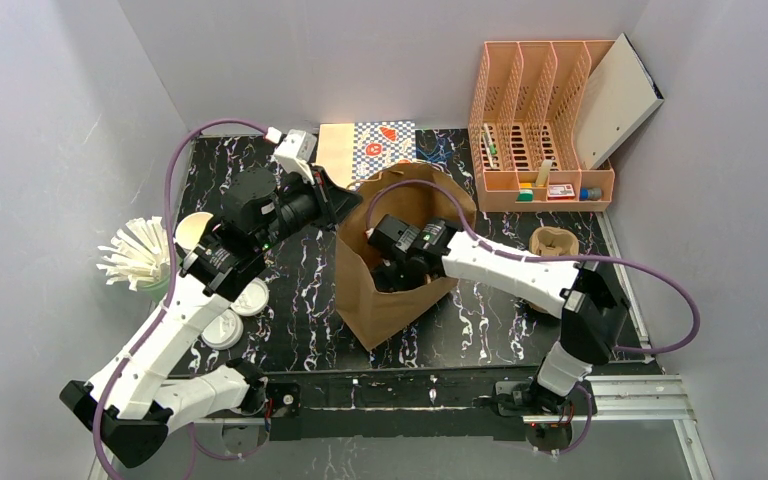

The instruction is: Pack the takeout coffee

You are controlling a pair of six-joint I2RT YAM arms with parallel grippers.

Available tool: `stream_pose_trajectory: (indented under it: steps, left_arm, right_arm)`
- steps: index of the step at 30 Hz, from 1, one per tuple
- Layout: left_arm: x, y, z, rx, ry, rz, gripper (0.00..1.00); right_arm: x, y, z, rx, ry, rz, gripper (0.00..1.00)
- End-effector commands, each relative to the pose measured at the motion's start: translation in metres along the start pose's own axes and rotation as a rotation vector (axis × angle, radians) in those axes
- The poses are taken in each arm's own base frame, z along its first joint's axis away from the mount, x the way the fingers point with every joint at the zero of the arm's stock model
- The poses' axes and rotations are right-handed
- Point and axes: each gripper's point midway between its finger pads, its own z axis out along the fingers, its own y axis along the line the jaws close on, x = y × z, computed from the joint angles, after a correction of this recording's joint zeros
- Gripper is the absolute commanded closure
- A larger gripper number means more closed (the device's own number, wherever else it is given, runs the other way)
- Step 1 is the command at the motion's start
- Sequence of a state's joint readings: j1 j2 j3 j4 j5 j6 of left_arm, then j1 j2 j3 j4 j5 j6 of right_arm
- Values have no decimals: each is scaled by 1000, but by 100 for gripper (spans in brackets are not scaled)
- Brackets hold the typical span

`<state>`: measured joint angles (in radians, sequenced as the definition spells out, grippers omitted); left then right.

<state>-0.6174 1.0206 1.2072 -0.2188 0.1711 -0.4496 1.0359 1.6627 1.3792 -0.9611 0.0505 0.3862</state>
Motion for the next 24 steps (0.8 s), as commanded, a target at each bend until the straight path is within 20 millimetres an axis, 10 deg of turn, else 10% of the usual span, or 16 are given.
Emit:
stream_pose_trajectory:
  steps: [1, 14, 24]
  left_arm:
    - [0, 4, -7, -29, 8, 31, 100]
    - [4, 23, -14, -133, 91, 124, 75]
    - [4, 20, -8, -117, 113, 135, 63]
  right_arm:
    - [-19, 5, -33, -30, -109, 1, 26]
    - [-19, 4, -37, -32, -127, -8, 25]
    - [-57, 8, -124, -69, -393, -18, 21]
